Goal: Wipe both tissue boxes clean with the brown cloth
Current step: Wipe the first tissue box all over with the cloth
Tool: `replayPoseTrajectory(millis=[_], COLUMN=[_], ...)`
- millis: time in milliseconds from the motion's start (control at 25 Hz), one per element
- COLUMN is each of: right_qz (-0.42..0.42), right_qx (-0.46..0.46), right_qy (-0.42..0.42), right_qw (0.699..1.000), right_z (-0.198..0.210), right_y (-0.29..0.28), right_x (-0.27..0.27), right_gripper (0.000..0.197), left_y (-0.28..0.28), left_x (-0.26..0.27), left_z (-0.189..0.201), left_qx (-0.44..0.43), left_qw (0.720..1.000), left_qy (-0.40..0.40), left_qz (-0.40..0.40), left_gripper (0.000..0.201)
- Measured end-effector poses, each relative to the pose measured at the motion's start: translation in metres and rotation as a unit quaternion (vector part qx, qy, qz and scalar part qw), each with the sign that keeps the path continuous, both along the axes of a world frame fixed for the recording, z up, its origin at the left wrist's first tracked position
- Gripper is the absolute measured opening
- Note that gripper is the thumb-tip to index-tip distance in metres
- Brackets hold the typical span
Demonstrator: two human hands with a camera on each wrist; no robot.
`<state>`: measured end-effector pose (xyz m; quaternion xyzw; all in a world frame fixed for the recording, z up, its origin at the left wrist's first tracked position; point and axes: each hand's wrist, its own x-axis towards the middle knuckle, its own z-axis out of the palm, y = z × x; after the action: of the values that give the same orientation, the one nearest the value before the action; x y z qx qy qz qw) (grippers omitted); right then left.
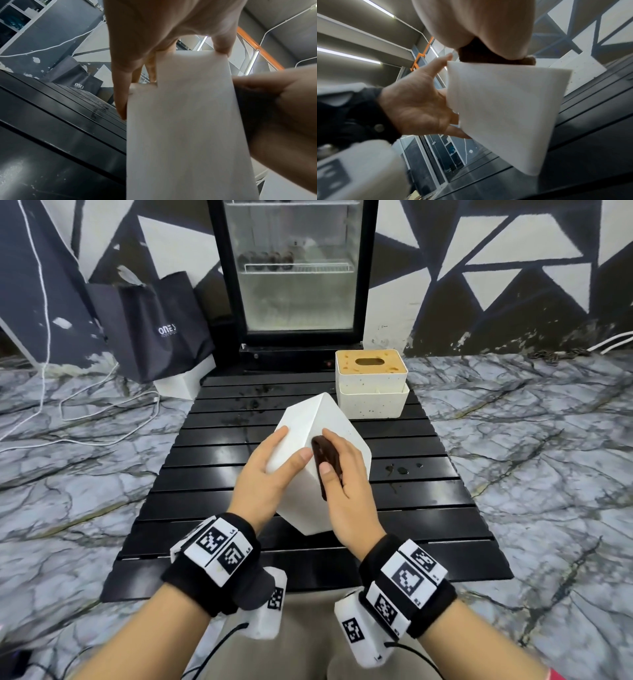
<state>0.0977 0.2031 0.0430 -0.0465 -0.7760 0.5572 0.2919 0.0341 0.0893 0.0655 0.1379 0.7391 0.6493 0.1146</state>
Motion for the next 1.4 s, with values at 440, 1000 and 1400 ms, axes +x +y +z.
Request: replayPoseTrajectory(millis=[440,1000,1400], right_qz=[-0.003,-0.029,-0.052], right_qx=[-0.023,-0.044,-0.08], right_qy=[-0.014,-0.053,-0.061], right_qw=[1.0,0.997,0.994], right_z=[0.001,-0.021,-0.023], right_y=[0.002,0.024,0.035], right_x=[0.0,0.004,-0.001], right_gripper=[0.042,0.049,0.041], left_y=[0.004,0.008,0.013], left_x=[0.003,0.004,0.006], left_z=[0.003,0.003,0.005], left_qx=[-0.005,0.006,-0.005], left_qw=[1.0,1.0,1.0], left_qy=[0.008,0.002,0.012], left_qz=[0.007,0.019,0.001], left_gripper=[0.09,0.075,0.074])
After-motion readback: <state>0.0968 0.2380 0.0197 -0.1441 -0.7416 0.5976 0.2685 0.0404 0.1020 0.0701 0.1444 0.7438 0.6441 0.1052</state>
